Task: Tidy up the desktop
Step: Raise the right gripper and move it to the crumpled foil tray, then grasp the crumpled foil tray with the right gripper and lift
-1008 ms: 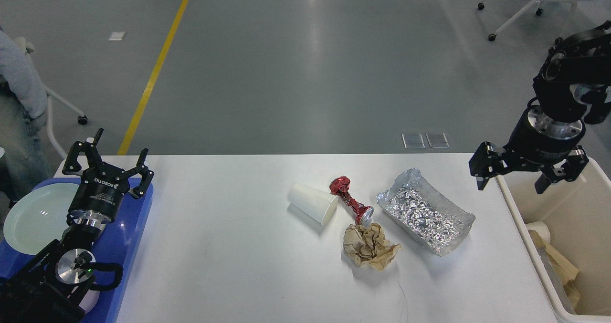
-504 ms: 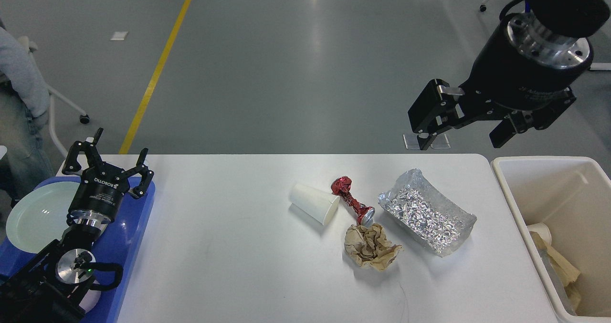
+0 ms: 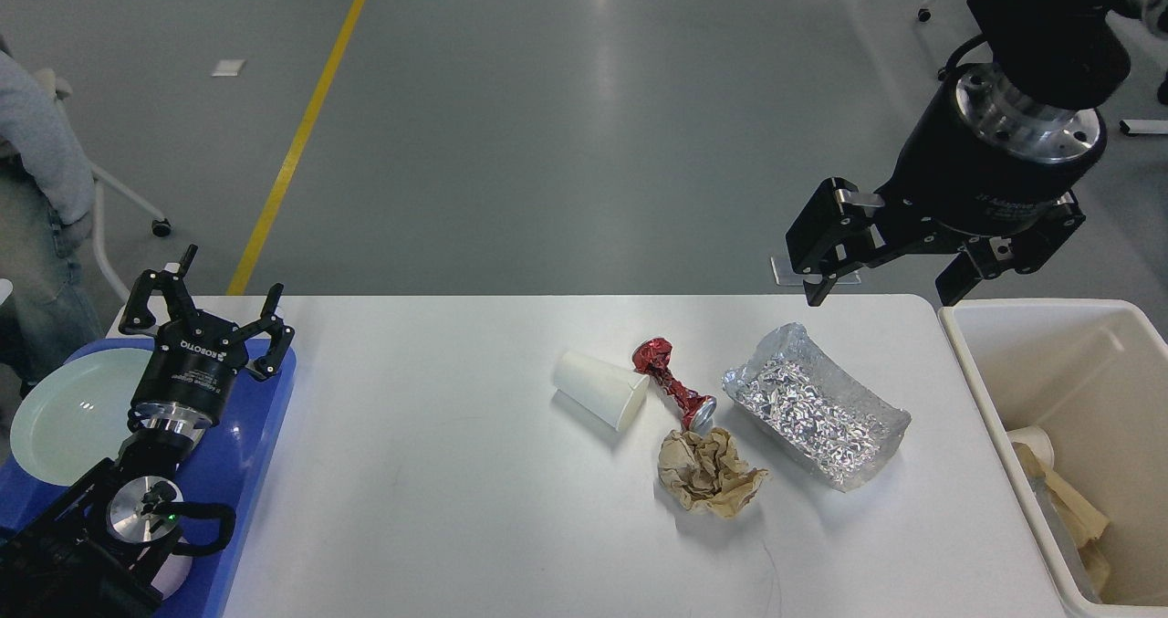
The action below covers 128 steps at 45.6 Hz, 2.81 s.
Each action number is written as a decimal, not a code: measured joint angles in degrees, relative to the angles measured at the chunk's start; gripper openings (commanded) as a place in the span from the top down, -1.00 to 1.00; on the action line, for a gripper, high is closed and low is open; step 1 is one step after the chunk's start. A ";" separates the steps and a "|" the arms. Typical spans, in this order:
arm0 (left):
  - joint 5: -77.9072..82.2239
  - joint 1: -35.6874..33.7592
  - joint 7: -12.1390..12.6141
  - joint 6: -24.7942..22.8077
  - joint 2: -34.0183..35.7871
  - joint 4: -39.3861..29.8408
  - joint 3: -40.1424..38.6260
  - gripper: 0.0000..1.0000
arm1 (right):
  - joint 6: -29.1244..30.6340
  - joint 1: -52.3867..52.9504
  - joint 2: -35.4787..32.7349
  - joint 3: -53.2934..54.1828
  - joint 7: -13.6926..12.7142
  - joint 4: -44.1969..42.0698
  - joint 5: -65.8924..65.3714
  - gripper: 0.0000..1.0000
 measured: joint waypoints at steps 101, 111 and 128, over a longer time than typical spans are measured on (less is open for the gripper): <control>0.00 0.05 0.00 0.00 -0.01 0.00 -0.01 -0.93 | -51.44 -79.31 0.48 11.88 0.05 -37.56 15.96 0.96; 0.00 0.05 0.00 0.00 -0.01 0.00 -0.01 -0.93 | -52.13 -79.54 0.64 11.93 -0.06 -37.58 16.91 1.00; 0.00 0.03 0.00 0.00 0.01 0.00 -0.01 -0.93 | -52.29 -78.54 -0.48 11.68 -0.09 -35.91 17.97 1.00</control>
